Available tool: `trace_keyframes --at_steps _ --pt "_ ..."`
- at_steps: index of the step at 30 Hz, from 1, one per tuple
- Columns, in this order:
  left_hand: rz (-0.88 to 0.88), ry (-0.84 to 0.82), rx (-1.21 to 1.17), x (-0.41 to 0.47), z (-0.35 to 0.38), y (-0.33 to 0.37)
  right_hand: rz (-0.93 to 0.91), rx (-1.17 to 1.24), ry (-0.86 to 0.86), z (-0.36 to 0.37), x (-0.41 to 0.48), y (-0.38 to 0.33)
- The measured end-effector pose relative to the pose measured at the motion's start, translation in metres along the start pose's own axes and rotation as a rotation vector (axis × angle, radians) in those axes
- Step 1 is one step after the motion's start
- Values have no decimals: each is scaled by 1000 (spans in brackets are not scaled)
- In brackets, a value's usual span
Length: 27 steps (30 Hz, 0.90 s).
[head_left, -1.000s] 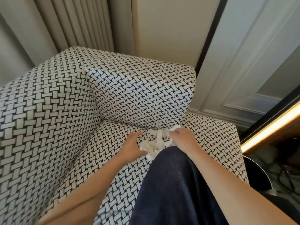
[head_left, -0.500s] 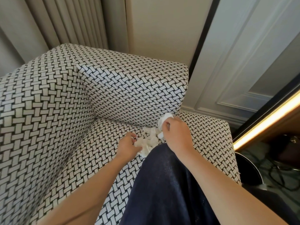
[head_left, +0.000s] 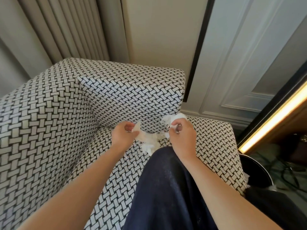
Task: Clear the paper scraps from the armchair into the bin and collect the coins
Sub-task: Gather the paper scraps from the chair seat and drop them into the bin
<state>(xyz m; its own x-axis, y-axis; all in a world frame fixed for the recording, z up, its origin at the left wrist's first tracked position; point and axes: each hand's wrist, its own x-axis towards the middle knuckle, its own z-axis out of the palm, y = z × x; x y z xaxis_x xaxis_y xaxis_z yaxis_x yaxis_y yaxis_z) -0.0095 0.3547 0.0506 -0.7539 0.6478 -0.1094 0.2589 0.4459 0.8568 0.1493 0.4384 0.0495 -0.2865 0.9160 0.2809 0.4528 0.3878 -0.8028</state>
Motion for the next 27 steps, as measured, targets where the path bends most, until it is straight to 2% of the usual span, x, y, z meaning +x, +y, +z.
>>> trace_keyframes --at_steps 4,11,19,27 --pt "-38 -65 -152 -1 8 30 33 152 -50 -16 -7 8" --pt "-14 -233 -271 -15 58 83 85 262 33 -70 -19 41" --pt "27 -549 -189 -61 180 121 259 165 224 -154 -41 130" --pt "-45 -816 -29 -92 285 98 453 49 349 -199 -48 208"
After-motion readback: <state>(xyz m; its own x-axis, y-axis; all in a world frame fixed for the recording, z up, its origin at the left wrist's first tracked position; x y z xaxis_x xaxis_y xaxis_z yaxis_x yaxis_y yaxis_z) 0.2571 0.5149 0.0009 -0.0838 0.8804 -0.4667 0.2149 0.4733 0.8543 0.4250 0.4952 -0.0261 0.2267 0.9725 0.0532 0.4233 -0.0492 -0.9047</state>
